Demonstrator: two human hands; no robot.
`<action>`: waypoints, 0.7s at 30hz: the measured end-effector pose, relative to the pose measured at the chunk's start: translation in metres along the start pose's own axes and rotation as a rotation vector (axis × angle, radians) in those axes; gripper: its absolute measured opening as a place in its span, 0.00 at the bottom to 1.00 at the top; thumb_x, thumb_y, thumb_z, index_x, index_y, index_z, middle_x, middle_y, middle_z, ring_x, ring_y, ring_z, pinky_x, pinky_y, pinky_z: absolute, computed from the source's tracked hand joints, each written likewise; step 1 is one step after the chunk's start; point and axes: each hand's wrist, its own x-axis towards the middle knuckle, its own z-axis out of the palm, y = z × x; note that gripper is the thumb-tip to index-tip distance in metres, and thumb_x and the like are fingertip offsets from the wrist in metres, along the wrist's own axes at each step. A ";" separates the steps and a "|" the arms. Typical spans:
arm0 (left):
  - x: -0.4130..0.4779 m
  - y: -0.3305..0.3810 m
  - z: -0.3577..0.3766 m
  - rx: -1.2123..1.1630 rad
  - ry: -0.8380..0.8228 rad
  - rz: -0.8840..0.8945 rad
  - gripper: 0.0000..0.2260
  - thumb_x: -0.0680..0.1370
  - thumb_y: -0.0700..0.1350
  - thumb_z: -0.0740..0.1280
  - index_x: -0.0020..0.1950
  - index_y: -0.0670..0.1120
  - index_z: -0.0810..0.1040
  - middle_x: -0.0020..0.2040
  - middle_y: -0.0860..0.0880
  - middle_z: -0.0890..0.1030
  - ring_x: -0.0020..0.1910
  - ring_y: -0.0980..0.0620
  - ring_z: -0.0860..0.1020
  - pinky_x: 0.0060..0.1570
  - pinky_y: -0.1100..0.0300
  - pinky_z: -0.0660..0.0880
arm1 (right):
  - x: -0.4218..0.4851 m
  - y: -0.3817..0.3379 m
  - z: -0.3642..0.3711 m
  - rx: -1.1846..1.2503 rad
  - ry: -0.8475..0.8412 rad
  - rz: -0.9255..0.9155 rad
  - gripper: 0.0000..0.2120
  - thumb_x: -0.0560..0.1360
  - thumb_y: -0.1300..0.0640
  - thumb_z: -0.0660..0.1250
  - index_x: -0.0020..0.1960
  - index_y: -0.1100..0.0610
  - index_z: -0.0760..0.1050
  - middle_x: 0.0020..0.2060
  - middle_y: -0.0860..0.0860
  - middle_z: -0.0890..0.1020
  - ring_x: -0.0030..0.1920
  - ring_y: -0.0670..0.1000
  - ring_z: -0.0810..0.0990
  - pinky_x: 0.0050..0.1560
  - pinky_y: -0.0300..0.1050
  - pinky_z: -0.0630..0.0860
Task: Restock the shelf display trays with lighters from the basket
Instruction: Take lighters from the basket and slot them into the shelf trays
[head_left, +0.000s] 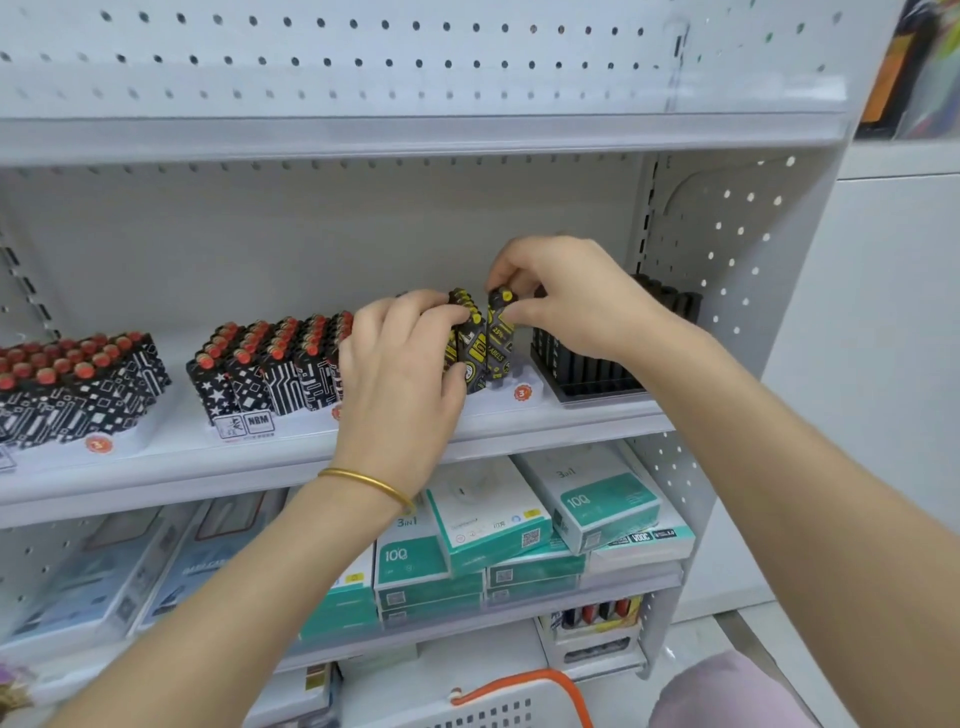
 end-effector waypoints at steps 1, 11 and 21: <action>0.000 -0.001 0.001 0.000 0.002 0.003 0.18 0.70 0.42 0.66 0.60 0.46 0.76 0.61 0.47 0.76 0.59 0.48 0.63 0.57 0.53 0.61 | 0.001 0.001 0.000 -0.006 -0.016 -0.001 0.11 0.71 0.61 0.69 0.53 0.52 0.77 0.45 0.50 0.80 0.51 0.52 0.77 0.54 0.50 0.74; 0.001 -0.003 0.004 -0.014 0.000 0.007 0.18 0.69 0.42 0.66 0.60 0.45 0.76 0.60 0.46 0.76 0.60 0.42 0.68 0.59 0.49 0.65 | 0.007 0.000 -0.014 0.058 -0.200 -0.020 0.11 0.72 0.64 0.69 0.52 0.53 0.76 0.42 0.49 0.76 0.37 0.41 0.72 0.33 0.26 0.66; 0.000 -0.004 0.006 -0.003 0.015 0.021 0.19 0.69 0.41 0.68 0.59 0.45 0.75 0.60 0.46 0.76 0.60 0.41 0.69 0.58 0.50 0.64 | 0.012 -0.006 -0.019 -0.069 -0.257 -0.045 0.11 0.72 0.63 0.69 0.54 0.56 0.77 0.44 0.50 0.77 0.44 0.48 0.74 0.38 0.29 0.67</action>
